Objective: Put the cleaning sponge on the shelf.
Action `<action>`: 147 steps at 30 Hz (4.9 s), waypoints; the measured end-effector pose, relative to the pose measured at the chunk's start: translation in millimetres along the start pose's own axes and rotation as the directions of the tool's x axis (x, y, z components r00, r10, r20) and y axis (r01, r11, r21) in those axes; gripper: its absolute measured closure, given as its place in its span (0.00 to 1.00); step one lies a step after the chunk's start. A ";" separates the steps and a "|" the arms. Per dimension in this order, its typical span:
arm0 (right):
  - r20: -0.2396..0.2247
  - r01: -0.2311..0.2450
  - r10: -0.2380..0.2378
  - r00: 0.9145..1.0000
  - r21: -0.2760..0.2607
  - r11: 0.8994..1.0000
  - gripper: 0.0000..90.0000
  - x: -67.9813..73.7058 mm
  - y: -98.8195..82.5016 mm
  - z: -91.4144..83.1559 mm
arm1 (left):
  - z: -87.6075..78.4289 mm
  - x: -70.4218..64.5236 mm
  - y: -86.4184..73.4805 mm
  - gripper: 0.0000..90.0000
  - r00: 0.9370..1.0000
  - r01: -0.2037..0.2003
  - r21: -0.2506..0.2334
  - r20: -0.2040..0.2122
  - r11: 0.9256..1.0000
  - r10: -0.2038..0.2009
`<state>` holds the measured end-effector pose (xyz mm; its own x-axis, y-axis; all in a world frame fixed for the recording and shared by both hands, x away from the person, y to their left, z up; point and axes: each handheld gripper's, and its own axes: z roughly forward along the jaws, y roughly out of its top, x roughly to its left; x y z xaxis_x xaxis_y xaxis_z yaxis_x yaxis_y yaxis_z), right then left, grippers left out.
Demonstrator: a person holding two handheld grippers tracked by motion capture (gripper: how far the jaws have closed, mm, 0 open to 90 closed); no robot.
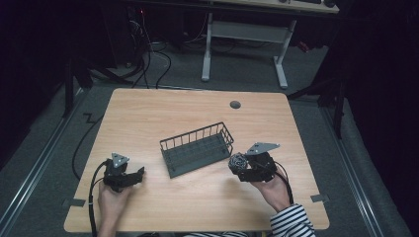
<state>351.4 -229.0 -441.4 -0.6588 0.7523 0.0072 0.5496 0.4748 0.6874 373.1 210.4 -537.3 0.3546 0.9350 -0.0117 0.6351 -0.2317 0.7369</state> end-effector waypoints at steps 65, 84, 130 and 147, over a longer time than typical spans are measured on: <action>-0.007 -0.012 0.013 1.000 0.146 0.989 0.38 -7.9 110.3 86.2 | 0.4 -0.8 0.3 0.25 1.000 -0.003 0.001 0.004 1.000 0.003; -0.025 -0.017 0.018 1.000 0.047 0.999 0.38 -16.1 103.4 63.8 | 0.5 -0.9 0.2 0.25 1.000 -0.003 0.001 0.003 1.000 0.003; 0.068 -0.186 0.198 0.978 -0.159 0.970 0.42 -58.9 0.6 -42.4 | 0.4 -0.9 0.3 0.25 1.000 -0.002 0.000 0.003 1.000 0.002; 0.091 -0.263 0.282 0.955 -0.178 0.948 0.42 -62.7 -45.3 -41.6 | 0.3 -0.6 0.3 0.26 1.000 0.001 0.000 0.004 1.000 -0.001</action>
<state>346.4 -316.6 -442.8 -0.4275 0.8940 0.1340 0.6030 0.1716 0.7791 373.3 209.7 -537.3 0.3572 0.9339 -0.0149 0.6351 -0.2311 0.7370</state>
